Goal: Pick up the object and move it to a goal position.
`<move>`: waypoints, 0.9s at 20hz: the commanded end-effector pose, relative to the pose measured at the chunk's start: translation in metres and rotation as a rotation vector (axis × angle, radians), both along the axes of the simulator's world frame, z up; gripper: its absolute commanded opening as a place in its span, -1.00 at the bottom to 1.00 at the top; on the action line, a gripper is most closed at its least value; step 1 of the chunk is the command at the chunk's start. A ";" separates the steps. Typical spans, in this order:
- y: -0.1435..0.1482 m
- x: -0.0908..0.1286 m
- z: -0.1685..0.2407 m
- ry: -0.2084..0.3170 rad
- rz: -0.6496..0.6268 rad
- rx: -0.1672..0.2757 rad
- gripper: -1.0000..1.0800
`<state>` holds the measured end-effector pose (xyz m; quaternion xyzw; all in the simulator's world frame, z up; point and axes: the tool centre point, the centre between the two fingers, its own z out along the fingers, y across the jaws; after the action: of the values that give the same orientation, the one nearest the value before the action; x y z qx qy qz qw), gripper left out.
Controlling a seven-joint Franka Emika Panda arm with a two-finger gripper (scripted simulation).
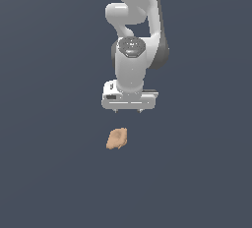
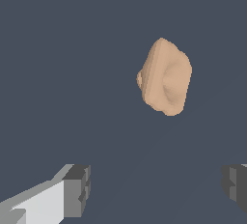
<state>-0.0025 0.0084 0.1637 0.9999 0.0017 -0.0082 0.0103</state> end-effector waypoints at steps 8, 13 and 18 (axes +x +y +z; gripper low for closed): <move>0.000 -0.004 -0.009 0.022 0.011 -0.015 0.62; -0.001 -0.013 -0.026 0.062 0.032 -0.044 0.62; -0.001 -0.026 -0.051 0.119 0.065 -0.086 0.62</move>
<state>-0.0238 0.0074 0.1209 0.9968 0.0288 -0.0580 0.0466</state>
